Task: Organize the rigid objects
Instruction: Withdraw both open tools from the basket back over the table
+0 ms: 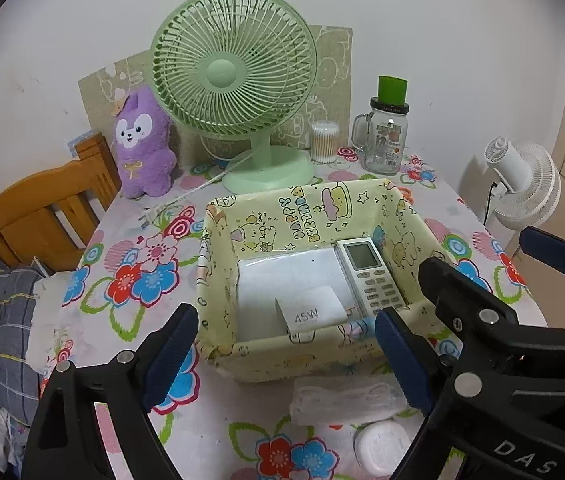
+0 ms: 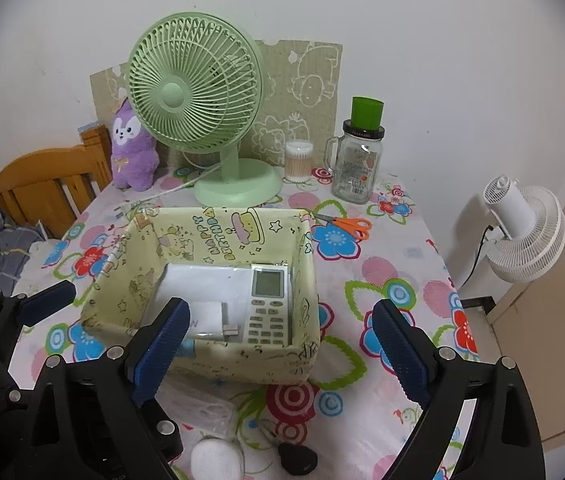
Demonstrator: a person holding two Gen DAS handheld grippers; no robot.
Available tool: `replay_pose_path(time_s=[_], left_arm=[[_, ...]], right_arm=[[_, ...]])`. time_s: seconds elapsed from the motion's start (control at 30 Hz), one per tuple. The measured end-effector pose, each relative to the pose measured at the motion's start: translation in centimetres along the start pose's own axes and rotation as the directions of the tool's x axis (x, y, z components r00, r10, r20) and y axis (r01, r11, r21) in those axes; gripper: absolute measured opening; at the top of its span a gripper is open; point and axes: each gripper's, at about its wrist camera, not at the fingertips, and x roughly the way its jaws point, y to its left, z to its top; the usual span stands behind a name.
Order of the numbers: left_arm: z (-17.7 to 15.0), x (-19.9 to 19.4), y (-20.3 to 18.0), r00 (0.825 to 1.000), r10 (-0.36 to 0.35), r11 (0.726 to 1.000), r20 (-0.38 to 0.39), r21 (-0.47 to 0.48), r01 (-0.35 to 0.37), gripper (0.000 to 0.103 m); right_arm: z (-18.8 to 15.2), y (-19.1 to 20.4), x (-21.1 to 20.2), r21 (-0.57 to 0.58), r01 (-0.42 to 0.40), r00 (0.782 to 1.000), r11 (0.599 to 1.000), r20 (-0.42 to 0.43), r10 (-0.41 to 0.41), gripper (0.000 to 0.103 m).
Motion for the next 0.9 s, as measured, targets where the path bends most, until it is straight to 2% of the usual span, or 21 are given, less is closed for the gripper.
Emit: replay_pose_path(time_s=[0.9], left_arm=[[-2.9,-5.3,-0.5,0.999,0.005,1.000,0.046,-0.014,-0.005,0.092]], right_arm=[[-2.8,0.2,-5.6,0.012,-0.040,0.998,0.999,0.049,0.039,0.098]])
